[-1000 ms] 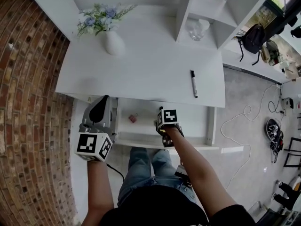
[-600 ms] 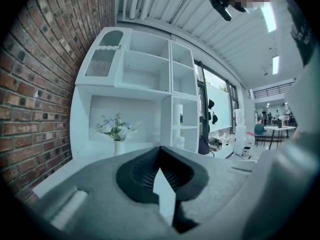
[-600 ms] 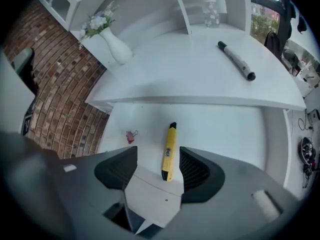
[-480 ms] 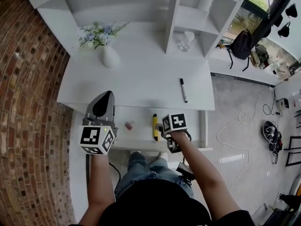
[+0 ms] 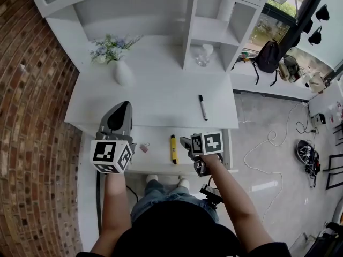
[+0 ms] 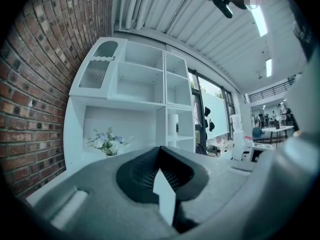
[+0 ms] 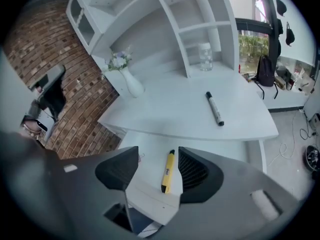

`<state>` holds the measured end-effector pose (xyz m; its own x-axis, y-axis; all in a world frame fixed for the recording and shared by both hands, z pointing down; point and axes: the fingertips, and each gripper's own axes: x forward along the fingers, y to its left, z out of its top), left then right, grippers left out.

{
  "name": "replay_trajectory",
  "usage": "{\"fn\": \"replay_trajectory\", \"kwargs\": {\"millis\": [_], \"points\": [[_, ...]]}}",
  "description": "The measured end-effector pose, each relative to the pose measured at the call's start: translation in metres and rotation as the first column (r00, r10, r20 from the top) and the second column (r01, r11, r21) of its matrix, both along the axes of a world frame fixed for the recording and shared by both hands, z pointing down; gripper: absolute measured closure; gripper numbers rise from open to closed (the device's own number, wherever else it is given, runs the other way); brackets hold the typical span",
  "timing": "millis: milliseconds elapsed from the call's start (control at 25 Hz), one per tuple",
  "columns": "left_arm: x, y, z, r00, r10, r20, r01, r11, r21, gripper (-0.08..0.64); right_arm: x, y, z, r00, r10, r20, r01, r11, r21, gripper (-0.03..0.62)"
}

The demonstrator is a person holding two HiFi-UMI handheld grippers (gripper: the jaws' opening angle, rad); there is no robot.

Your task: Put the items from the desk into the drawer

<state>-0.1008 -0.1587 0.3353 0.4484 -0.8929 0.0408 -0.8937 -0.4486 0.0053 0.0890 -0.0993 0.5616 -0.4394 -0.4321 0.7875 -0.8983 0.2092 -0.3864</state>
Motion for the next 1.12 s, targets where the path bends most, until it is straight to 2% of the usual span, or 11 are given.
{"fn": "replay_trajectory", "kwargs": {"millis": [120, 200, 280, 360, 560, 640, 720, 800, 920, 1000, 1120], "points": [[0.000, 0.001, -0.006, 1.000, 0.001, 0.000, -0.001, 1.000, 0.013, 0.555, 0.003, -0.008, -0.046, 0.999, 0.009, 0.038, -0.016, 0.981, 0.193, 0.336], [-0.002, 0.002, -0.008, 1.000, -0.002, -0.003, 0.002, 1.000, 0.020, 0.557, 0.013, -0.015, -0.079, 0.999, 0.019, 0.028, -0.028, 0.935, 0.353, 0.339], [-0.004, 0.003, -0.011, 1.000, -0.003, -0.004, 0.003, 1.000, 0.026, 0.555, 0.025, -0.022, -0.113, 0.999, 0.037, 0.008, -0.036, 0.865, 0.500, 0.341], [-0.005, 0.004, -0.013, 1.000, -0.004, -0.003, 0.004, 1.000, 0.030, 0.555, 0.038, -0.026, -0.147, 0.998, 0.067, -0.012, -0.045, 0.781, 0.623, 0.341], [-0.006, 0.006, -0.015, 1.000, -0.001, 0.000, 0.001, 0.999, 0.035, 0.555, 0.068, -0.020, -0.225, 0.982, 0.187, -0.039, -0.066, 0.525, 0.849, 0.343], [-0.007, 0.006, -0.015, 1.000, 0.000, 0.001, 0.000, 0.999, 0.036, 0.555, 0.080, -0.016, -0.244, 0.968, 0.244, -0.061, -0.060, 0.459, 0.886, 0.350], [-0.009, 0.007, -0.016, 1.000, -0.002, 0.001, 0.002, 0.999, 0.039, 0.555, 0.088, -0.012, -0.257, 0.958, 0.280, -0.056, -0.066, 0.409, 0.910, 0.353], [-0.011, 0.008, -0.017, 1.000, -0.005, 0.000, 0.005, 0.999, 0.041, 0.557, 0.094, -0.010, -0.263, 0.955, 0.293, -0.038, -0.082, 0.386, 0.919, 0.356], [-0.013, 0.008, -0.017, 1.000, -0.009, 0.002, 0.009, 0.999, 0.040, 0.555, 0.100, -0.014, -0.257, 0.952, 0.303, -0.043, -0.086, 0.402, 0.912, 0.362], [-0.013, 0.009, -0.016, 1.000, -0.008, 0.005, 0.008, 0.999, 0.037, 0.555, 0.102, -0.020, -0.245, 0.954, 0.295, -0.056, -0.084, 0.441, 0.894, 0.364], [-0.013, 0.008, -0.014, 1.000, -0.007, 0.011, 0.007, 1.000, 0.030, 0.555, 0.100, -0.038, -0.215, 0.962, 0.257, -0.092, -0.062, 0.533, 0.844, 0.359]]}}
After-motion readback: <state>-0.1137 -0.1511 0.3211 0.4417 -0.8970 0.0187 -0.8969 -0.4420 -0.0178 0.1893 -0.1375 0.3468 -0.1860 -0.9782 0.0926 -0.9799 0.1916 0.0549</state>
